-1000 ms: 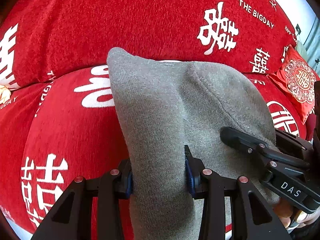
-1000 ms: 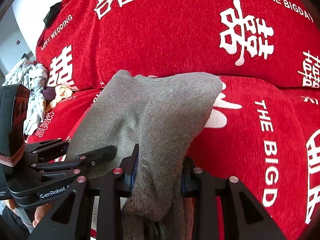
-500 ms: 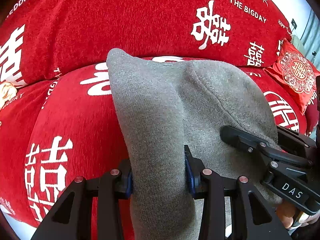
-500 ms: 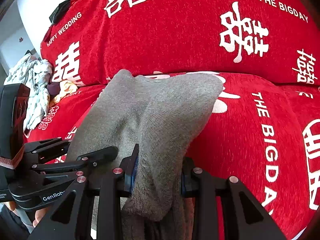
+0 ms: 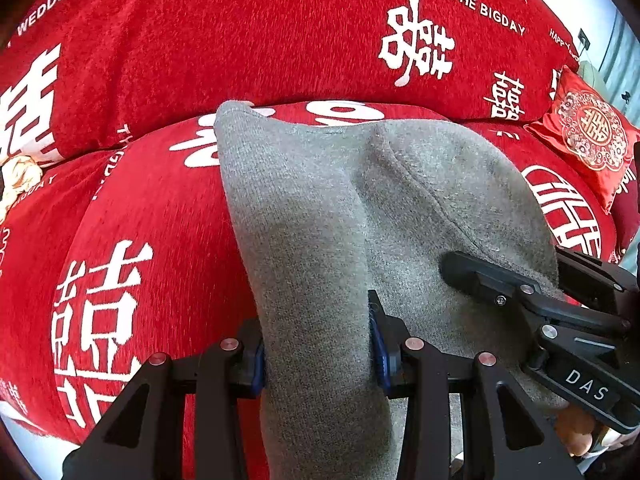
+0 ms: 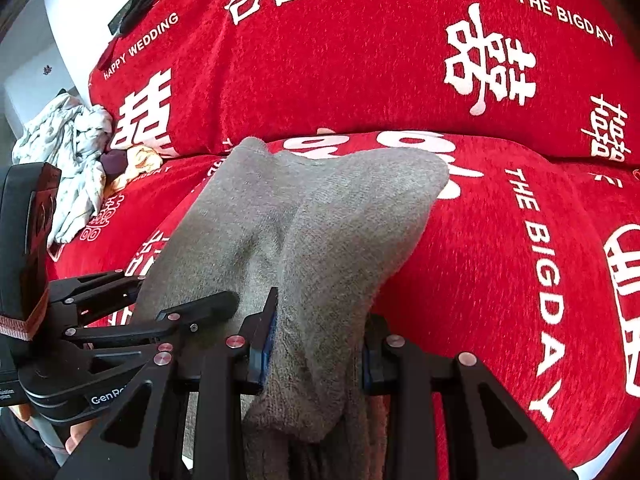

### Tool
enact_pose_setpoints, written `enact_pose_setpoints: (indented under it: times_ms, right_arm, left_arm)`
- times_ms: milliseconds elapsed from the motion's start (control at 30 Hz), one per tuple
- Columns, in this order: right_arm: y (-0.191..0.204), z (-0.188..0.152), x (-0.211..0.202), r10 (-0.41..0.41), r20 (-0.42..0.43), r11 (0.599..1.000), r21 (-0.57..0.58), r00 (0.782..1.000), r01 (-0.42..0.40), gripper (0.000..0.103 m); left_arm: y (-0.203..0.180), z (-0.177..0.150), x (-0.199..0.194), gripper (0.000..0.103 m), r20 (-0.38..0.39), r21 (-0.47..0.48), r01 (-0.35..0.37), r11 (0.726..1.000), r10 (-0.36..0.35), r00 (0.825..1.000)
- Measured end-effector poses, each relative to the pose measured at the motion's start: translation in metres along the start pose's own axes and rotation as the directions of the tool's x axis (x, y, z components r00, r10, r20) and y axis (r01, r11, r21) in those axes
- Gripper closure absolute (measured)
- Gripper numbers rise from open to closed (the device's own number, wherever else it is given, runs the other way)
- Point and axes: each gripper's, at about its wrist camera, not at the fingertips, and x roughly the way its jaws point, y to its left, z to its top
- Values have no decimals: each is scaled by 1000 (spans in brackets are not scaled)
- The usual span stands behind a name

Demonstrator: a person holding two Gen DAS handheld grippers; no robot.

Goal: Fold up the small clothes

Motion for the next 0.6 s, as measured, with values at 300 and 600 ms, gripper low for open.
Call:
enact_pose_setpoints:
  times_ms: [300, 600]
  right_arm:
    - [2, -16, 8, 18, 0, 1000, -3, 1000, -18, 69]
    - [-5, -28, 19, 34, -1, 999, 5, 999, -34, 69]
  left_arm:
    - [2, -18, 6, 61, 10, 0, -7, 1000, 7, 1000]
    - [10, -33, 16, 61, 24, -15, 10, 1000, -10, 1000]
